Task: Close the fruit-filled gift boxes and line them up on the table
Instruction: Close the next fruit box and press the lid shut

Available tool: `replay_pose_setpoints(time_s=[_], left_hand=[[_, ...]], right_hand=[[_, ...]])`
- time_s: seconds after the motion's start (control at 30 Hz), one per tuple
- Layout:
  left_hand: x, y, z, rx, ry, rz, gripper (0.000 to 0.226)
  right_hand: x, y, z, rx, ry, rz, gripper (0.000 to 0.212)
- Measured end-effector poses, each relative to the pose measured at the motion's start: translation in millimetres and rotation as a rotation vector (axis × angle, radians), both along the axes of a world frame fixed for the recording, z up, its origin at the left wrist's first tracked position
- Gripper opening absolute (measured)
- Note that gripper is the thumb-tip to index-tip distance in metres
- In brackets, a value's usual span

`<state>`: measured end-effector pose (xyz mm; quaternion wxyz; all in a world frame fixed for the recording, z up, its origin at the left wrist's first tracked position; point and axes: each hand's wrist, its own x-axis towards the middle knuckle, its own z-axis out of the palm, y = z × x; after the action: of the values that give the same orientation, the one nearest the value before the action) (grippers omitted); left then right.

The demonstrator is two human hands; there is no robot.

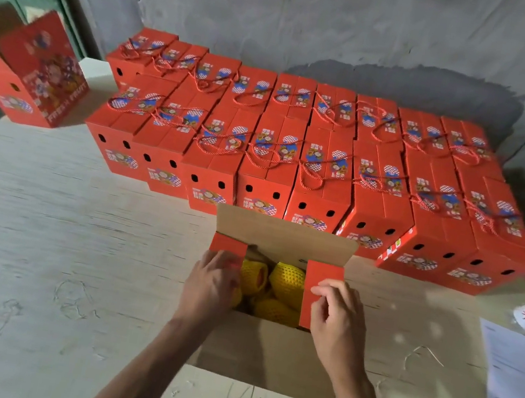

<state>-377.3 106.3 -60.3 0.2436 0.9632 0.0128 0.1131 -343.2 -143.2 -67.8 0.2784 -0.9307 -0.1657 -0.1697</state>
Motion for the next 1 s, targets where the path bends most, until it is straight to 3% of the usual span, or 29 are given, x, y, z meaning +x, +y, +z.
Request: replay_pose_setpoints(time_s=[0.17, 0.33, 0.43, 0.5, 0.6, 0.73, 0.77, 0.83, 0.9, 1.0], left_hand=[[7.1, 0.4, -8.3, -0.219, -0.054, 0.116, 0.022], [30.2, 2.8, 2.7, -0.449, 0.073, 0.47, 0.021], [29.8, -0.6, -6.1, -0.369, -0.007, 0.362, 0.016], [28.4, -2.4, -12.4, -0.381, -0.02, 0.202, 0.039], [26.2, 1.6, -13.1, -0.627, -0.139, 0.154, 0.058], [23.3, 1.8, -4.3, -0.928, -0.233, 0.188, 0.083], [23.0, 1.9, -2.4, -0.953, -0.243, 0.172, 0.082], [22.9, 5.8, -2.4, -0.974, -0.262, 0.112, 0.06], [22.1, 12.1, -5.6, -0.96, -0.297, 0.089, 0.029], [22.7, 18.5, -10.1, -0.969, -0.294, 0.146, 0.011]], right_hand=[[17.2, 11.4, -1.6, -0.034, -0.009, -0.056, 0.019], [22.2, 17.0, -8.7, 0.137, -0.056, -0.277, 0.023], [25.0, 19.6, -12.0, 0.175, -0.044, -0.36, 0.038], [27.9, 20.6, -12.1, 0.156, -0.012, -0.374, 0.061], [30.3, 21.3, -9.9, 0.136, -0.012, -0.321, 0.075], [25.8, 21.7, -3.7, 0.229, 0.003, -0.324, 0.065], [23.6, 21.4, -2.1, 0.243, 0.0, -0.318, 0.056], [21.6, 20.3, 0.8, 0.297, 0.008, -0.326, 0.04], [20.9, 19.3, 3.0, 0.384, 0.067, -0.332, 0.046], [18.1, 17.6, 4.2, 0.442, 0.102, -0.302, 0.057]])
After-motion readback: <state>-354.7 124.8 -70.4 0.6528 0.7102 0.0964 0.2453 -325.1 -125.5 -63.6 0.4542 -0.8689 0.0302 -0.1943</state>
